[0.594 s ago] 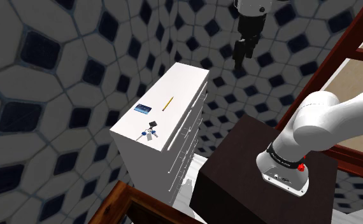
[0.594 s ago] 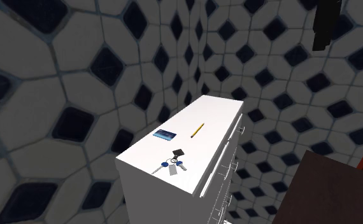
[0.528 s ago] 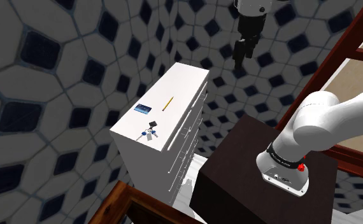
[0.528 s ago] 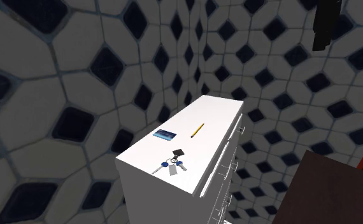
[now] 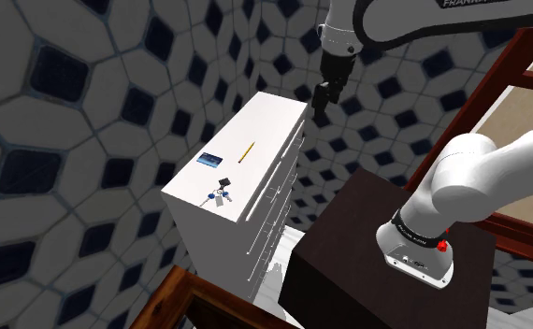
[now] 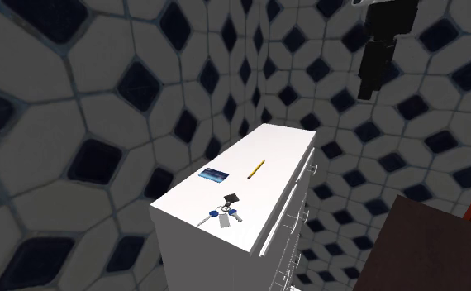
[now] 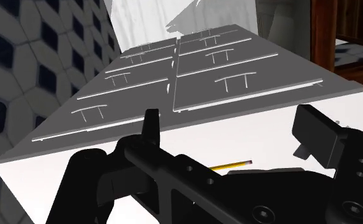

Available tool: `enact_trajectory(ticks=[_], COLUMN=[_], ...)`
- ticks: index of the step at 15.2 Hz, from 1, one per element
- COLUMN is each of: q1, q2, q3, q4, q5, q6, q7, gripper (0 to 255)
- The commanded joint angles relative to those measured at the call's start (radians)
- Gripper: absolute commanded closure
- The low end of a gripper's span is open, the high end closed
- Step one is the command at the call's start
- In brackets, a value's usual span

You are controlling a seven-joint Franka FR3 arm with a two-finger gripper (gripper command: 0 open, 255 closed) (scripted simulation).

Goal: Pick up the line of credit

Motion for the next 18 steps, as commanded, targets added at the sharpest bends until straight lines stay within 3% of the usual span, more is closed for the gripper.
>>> enact_trajectory(ticks=[1,9,18], q1=[0.007,0.035,0.052], q2=[0.033,0.251,0.576], q3=[0.002,0.027,0.064], q4=[-0.04,-0.083,0.006], q5=[0.006,0.025,0.003], q6=[0.111,0.505,0.892], q7=[-0.002,0.0,0.018], gripper=[0,0,0])
